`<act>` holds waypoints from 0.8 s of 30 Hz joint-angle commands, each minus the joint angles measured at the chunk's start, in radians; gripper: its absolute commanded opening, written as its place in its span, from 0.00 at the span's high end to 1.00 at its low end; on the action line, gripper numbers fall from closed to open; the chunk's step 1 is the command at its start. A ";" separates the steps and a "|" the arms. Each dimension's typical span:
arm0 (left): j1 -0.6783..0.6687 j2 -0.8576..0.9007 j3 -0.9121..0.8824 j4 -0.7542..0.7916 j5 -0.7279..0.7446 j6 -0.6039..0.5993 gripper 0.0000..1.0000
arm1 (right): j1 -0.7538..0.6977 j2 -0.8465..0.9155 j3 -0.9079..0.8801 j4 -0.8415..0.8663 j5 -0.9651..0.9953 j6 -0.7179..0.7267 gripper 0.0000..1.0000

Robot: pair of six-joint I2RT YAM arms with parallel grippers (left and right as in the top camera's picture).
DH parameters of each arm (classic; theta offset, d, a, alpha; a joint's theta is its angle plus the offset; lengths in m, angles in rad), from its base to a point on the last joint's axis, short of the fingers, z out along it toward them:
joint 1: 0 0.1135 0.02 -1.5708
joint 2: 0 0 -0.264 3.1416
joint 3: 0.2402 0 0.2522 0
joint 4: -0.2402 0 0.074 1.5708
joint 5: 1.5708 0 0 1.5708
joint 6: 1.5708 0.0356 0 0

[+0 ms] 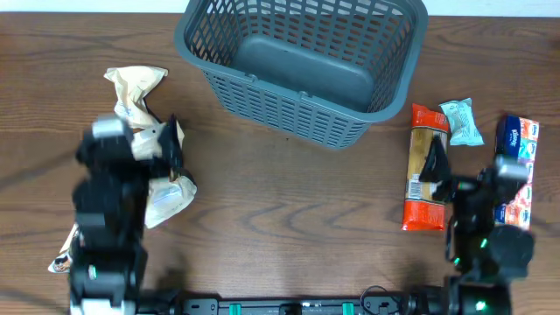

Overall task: Pack container
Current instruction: 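Raise both grippers and reach toward the grey basket's rim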

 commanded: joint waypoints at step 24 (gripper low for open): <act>0.017 0.674 0.981 -0.767 0.282 -0.001 0.01 | -0.055 0.857 0.967 -0.639 -0.396 -0.197 0.01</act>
